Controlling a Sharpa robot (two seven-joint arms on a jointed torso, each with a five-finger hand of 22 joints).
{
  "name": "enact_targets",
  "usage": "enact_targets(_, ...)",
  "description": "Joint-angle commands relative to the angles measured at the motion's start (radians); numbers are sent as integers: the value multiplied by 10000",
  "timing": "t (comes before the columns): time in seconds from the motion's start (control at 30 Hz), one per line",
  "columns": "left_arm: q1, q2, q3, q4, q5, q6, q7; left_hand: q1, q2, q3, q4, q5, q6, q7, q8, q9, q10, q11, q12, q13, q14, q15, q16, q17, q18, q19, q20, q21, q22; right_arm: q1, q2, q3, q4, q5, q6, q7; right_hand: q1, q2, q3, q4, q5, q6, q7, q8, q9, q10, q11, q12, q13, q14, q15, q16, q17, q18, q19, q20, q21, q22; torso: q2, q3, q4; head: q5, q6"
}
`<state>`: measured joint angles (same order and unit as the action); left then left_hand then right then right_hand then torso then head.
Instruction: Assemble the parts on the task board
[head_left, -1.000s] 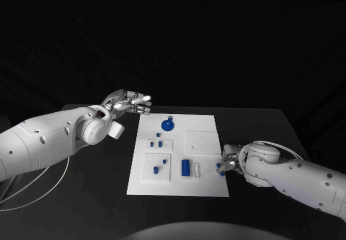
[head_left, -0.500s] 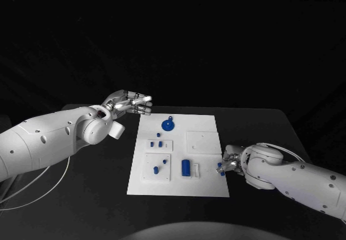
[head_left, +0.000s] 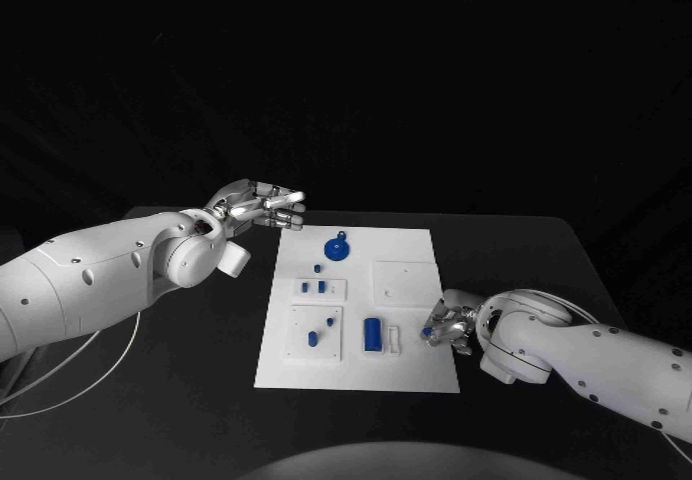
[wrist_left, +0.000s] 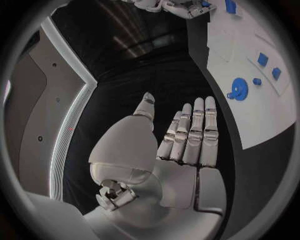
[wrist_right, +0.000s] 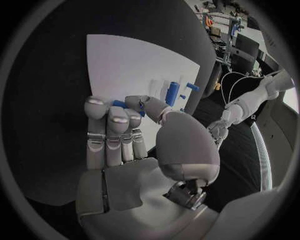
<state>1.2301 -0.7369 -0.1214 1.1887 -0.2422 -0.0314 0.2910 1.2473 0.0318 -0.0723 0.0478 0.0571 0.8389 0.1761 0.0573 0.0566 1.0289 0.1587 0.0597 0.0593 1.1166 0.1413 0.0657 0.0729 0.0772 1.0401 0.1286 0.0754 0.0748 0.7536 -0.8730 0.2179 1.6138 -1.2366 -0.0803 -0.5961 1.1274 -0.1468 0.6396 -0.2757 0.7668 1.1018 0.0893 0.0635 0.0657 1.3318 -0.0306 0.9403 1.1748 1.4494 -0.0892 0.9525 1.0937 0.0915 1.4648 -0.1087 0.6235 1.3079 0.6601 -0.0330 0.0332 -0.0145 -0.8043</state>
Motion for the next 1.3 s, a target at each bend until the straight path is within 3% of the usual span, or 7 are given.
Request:
enact_targets(0.03, 3, 12, 3, 13, 39, 216, 6, -74, -11, -1, 42, -5, -89, -8, -6, -4, 16, 28, 16, 4, -7, 4, -44, 2, -57, -57, 12, -20, -9, -28, 11, 0, 83, 1012, -471, 563, -94, -127, -95, -12, -130, 35, 55, -7, 31, 58, 14, 27, 0, -27, -49, -18, 17, -50, 415, -73, -83, 601, -6, -10, 14, -4, 1)
enact_targets(0.67, 3, 18, -2, -4, 29, 278, -44, -74, -11, -1, 42, -5, -89, -8, -6, -4, 16, 28, 16, 4, -7, 4, -44, 2, -57, -57, 12, -20, -9, -26, 132, 19, 85, 1334, -442, 430, -91, 228, -968, 71, -1355, 215, 3, -8, 30, 72, -5, 92, 62, 6, -35, -65, 29, -108, 488, -54, -354, 504, -5, -5, 3, -2, 24)
enact_targets(0.87, 3, 1, -4, 3, 21, 273, -55, -74, -11, -1, 42, -5, -89, -8, -6, -4, 16, 28, 16, 4, -7, 4, -44, 2, -57, -57, 12, -20, -9, -26, -30, 20, 235, -502, -531, 1206, -108, 114, -2032, 472, -3200, 367, -97, 0, 33, 128, 8, 158, 88, 43, -36, -55, 20, -140, 520, -41, -431, 382, 3, 5, -7, 7, -12)
enact_targets(0.97, 3, -32, -8, 8, 12, 253, -67, -74, -11, -1, 42, -5, -89, -8, -6, -4, 16, 28, 16, 4, -7, 4, -44, 2, -57, -57, 12, -20, -9, -31, -302, 5, 565, -1835, -249, 1869, 425, -29, -4500, 1382, -6175, 606, -216, 12, 141, 196, 4, 186, 72, 61, 3, 30, 87, -164, 531, -12, -309, 315, 1, 11, -38, 34, -55)
enact_targets(1.0, 3, -37, -9, 8, 9, 247, -67, -67, -26, 5, 52, -7, -87, -7, -5, -4, 17, 28, 16, 4, -8, 4, -45, 2, -57, -57, 12, -20, -8, -40, -365, -14, 637, -2093, -190, 1982, 641, -34, -4987, 1667, -6532, 649, -235, 3, 196, 192, 5, 175, 61, 58, 11, 30, 92, -175, 527, -10, -302, 303, 0, 10, -45, 39, -61)
enact_targets(1.13, 3, -46, -12, 10, -3, 229, -68, -57, -48, 14, 65, -10, -84, -5, -4, -4, 18, 28, 15, 3, -10, 4, -45, 1, -58, -58, 13, -20, -8, -260, -650, -80, 963, -3079, -121, 2357, 1527, -167, -6118, 3041, -6999, 756, -271, 3, 468, 194, 15, 168, 31, 63, 0, 40, 124, -210, 519, -16, -237, 267, -8, 4, -61, 44, -94)
enact_targets(1.3, 4, -52, -14, 17, -21, 222, -70, -57, -48, 14, 65, -10, -84, -5, -4, -4, 18, 28, 15, 3, -10, 4, -45, 1, -58, -58, 13, -20, -8, -464, -814, -108, 1246, -4148, -388, 2644, 1681, -205, -6335, 3168, -6836, 795, -288, 8, 542, 207, -5, 182, 32, 64, -15, 34, 146, -206, 528, -40, -169, 266, -10, 29, -72, 58, -75)
